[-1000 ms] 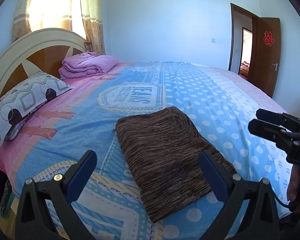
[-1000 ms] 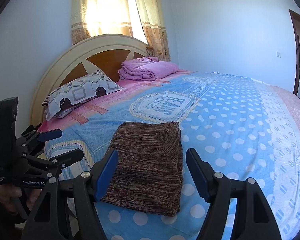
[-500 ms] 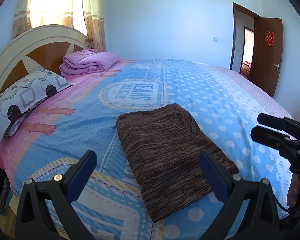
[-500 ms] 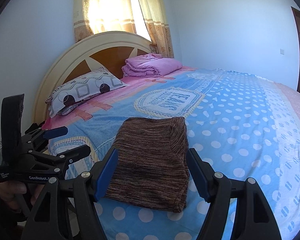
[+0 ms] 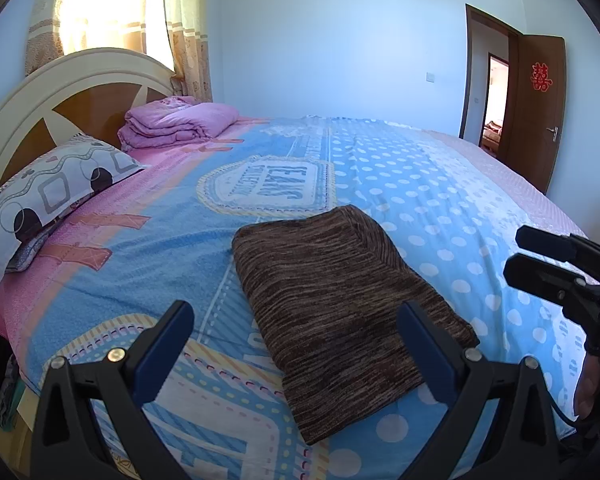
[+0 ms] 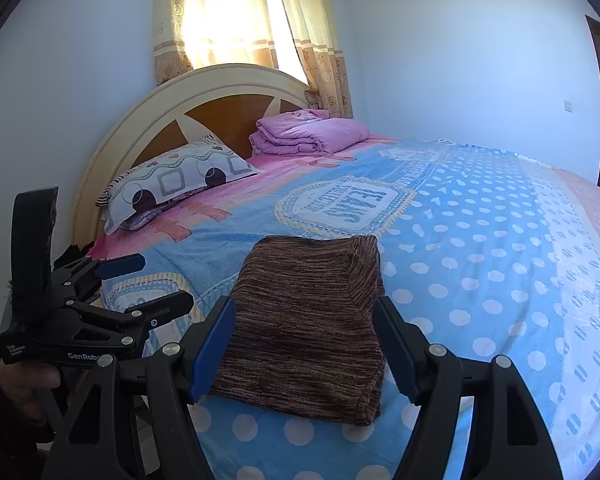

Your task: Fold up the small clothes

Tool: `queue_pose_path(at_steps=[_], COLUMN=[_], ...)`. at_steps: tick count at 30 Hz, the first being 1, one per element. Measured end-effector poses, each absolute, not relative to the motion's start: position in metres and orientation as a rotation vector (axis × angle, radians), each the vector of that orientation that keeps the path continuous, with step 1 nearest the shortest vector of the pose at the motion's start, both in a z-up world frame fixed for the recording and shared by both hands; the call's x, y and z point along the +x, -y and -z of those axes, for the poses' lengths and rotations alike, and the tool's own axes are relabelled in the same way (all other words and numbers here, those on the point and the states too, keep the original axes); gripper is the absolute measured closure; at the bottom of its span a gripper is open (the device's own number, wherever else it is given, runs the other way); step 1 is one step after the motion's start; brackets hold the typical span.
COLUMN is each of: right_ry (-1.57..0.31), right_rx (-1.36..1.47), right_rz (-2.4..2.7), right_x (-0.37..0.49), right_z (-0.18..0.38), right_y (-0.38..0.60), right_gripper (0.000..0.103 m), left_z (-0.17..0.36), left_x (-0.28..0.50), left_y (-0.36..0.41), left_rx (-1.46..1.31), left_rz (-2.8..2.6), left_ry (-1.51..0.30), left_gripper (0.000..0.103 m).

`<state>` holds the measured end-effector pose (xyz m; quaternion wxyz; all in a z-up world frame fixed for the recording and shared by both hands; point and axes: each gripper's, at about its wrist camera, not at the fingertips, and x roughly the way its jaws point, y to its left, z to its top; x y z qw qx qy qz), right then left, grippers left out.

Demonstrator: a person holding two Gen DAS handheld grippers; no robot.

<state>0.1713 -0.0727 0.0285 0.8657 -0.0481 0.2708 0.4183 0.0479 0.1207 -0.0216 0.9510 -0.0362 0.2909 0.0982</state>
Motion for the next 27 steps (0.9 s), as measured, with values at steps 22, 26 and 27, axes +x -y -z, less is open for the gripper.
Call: queue_pose_path(at_steps=[22,26,27], right_ry=[-0.532,-0.508,-0.503], right_rx=[-0.098,-0.093,-0.093], right_rz=[-0.894,-0.902,-0.904], right_x=[0.163,0.159,0.159], right_z=[-0.032,-0.035,-0.036], right_y=[0.073,0.074,0.074], right_gripper=[0.031,0.031,0.031], left_z=[0.019,0.017,0.017], left_x=[0.049,0.048,0.048], left_y=[-0.121,-0.120,-0.121], left_rx=[-0.065,-0.059,-0.058], left_rz=[-0.204,-0.210,-0.212], left_ry=[-0.588,-0.576,-0.577], left_gripper=[0.000,0.000,0.000])
